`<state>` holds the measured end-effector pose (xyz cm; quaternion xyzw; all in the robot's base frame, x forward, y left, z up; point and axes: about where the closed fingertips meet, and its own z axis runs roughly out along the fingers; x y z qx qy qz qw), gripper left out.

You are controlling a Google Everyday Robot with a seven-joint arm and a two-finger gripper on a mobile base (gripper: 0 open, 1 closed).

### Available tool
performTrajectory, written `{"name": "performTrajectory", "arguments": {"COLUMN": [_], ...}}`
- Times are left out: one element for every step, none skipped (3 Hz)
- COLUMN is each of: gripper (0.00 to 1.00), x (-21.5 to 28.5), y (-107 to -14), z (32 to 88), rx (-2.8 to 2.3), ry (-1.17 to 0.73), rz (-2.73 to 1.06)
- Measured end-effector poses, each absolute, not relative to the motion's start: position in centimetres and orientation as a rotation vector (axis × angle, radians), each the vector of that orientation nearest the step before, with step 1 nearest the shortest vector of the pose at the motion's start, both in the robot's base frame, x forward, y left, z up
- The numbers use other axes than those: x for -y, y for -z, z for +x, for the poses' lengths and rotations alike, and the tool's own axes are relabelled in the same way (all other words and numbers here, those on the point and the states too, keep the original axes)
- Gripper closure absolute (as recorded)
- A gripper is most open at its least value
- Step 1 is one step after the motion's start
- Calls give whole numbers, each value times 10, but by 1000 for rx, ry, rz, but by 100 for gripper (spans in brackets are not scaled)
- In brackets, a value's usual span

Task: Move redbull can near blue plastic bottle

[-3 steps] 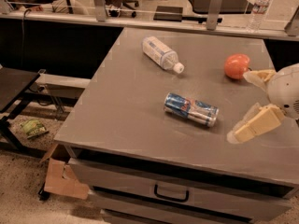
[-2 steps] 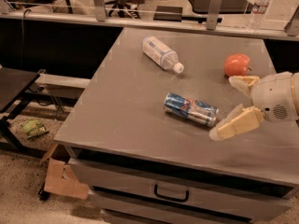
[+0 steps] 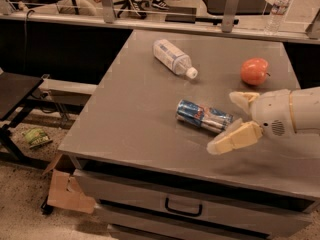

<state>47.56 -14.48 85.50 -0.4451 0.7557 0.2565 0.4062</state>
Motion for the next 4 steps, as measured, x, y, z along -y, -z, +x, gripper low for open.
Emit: {"name": "performTrajectory", "arguments": {"gripper": [25, 48, 80, 100], "x": [135, 132, 130, 133], "y": [-845, -843, -858, -883], "z": [474, 473, 489, 518], "rx": [-1882, -1863, -1858, -1845], "ry": [-690, -705, -715, -716], "rz": [-1148, -1169, -1105, -962]}}
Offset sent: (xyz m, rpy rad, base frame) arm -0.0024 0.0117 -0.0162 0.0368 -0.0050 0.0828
